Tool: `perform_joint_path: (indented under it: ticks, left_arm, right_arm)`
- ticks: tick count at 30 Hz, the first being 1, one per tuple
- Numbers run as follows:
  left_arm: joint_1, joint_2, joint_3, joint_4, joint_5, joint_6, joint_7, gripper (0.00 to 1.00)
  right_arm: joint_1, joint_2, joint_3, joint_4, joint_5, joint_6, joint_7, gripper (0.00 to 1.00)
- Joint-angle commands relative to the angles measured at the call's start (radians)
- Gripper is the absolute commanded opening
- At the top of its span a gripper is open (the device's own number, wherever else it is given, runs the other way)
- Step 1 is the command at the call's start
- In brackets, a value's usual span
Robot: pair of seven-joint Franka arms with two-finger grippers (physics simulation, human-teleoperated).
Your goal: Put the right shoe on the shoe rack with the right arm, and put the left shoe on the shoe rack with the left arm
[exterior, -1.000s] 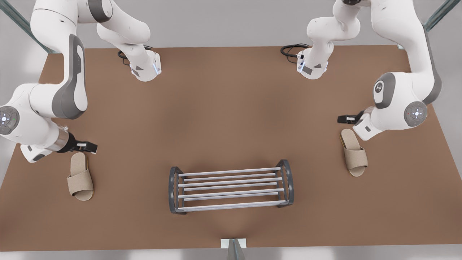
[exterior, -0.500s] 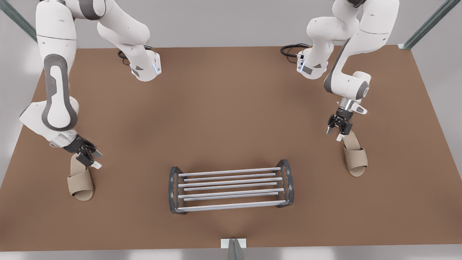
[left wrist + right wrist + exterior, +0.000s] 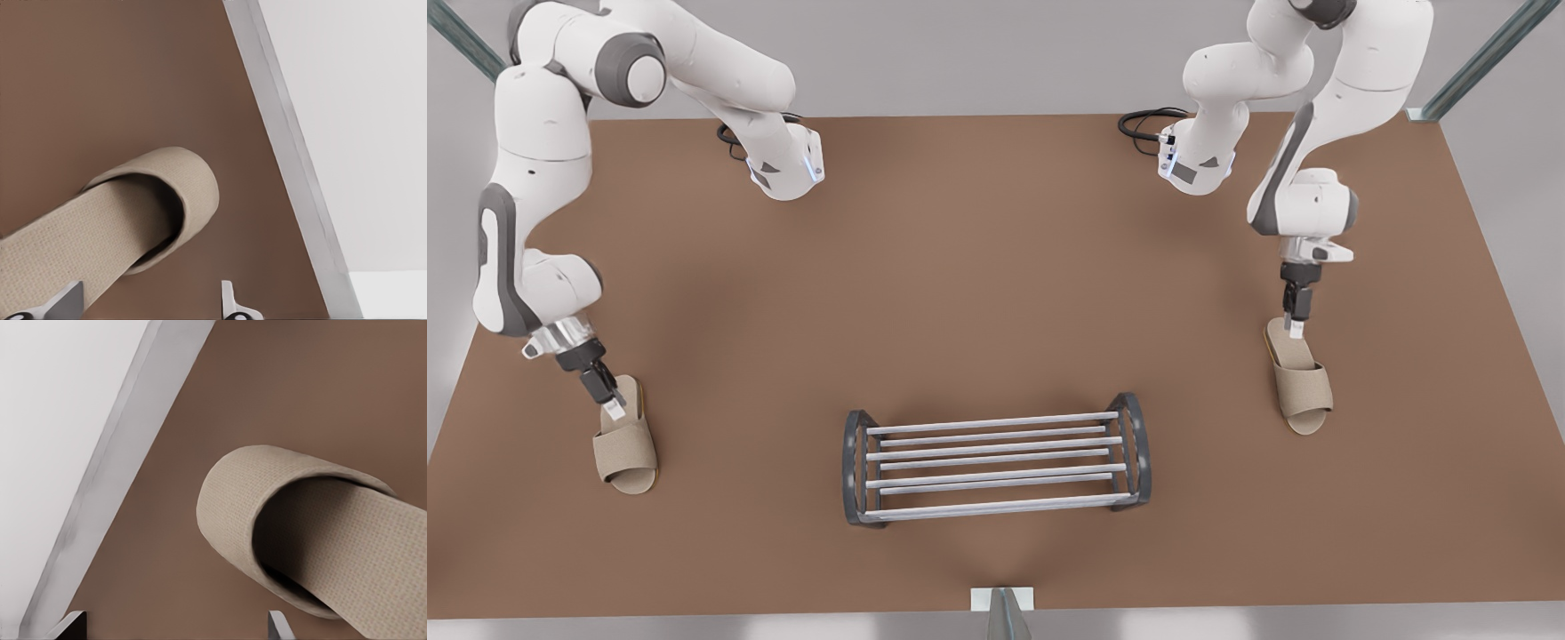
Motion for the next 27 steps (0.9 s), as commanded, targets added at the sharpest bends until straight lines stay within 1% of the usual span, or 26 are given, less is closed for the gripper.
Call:
perform_joint_path:
  ticks: [1,4,6,12,13,15,16,18,20,25,27]
  left_arm:
    - [0.017,0.015,-0.001,-0.001,-0.060,-0.078,0.599,1.00]
    - [0.032,0.015,-0.001,0.003,-0.063,-0.070,0.451,1.00]
    - [0.044,0.015,-0.002,0.009,-0.132,-0.061,0.383,1.00]
    - [0.044,0.053,-0.010,0.023,-0.135,-0.054,0.191,1.00]
    - [0.046,0.066,-0.010,0.055,-0.135,-0.052,0.187,1.00]
    - [0.058,0.092,-0.030,0.103,-0.137,-0.015,0.093,1.00]
    - [0.076,0.115,-0.050,0.124,-0.141,-0.014,0.072,1.00]
    - [0.075,0.119,-0.061,0.132,-0.141,-0.011,0.021,1.00]
    - [0.076,0.142,-0.091,0.150,-0.172,-0.004,-0.017,1.00]
    - [0.089,0.175,-0.093,0.212,-0.172,0.021,-0.070,1.00]
    - [0.089,0.192,-0.105,0.235,-0.172,0.032,-0.094,1.00]
  right_arm:
    - [-0.013,0.007,-0.001,0.001,0.081,-0.112,-0.704,1.00]
    - [-0.020,0.041,-0.001,0.029,0.079,-0.133,-0.706,1.00]
    - [-0.034,0.094,-0.003,0.072,0.079,-0.163,-0.704,1.00]
    - [-0.077,0.170,-0.003,0.124,0.084,-0.279,-0.709,0.98]
    - [-0.076,0.187,-0.003,0.142,0.085,-0.290,-0.710,0.98]
    - [-0.070,0.193,-0.003,0.150,0.137,-0.290,-0.704,0.98]
    - [-0.073,0.185,-0.003,0.147,0.134,-0.290,-0.717,0.99]
    - [-0.076,0.176,-0.003,0.132,0.136,-0.336,-0.793,0.98]
    - [-0.074,0.191,-0.003,0.138,0.165,-0.330,-0.813,1.00]
    - [-0.066,0.222,-0.003,0.147,0.177,-0.302,-0.813,1.00]
    - [-0.056,0.211,0.000,0.158,0.199,-0.279,-0.813,1.00]
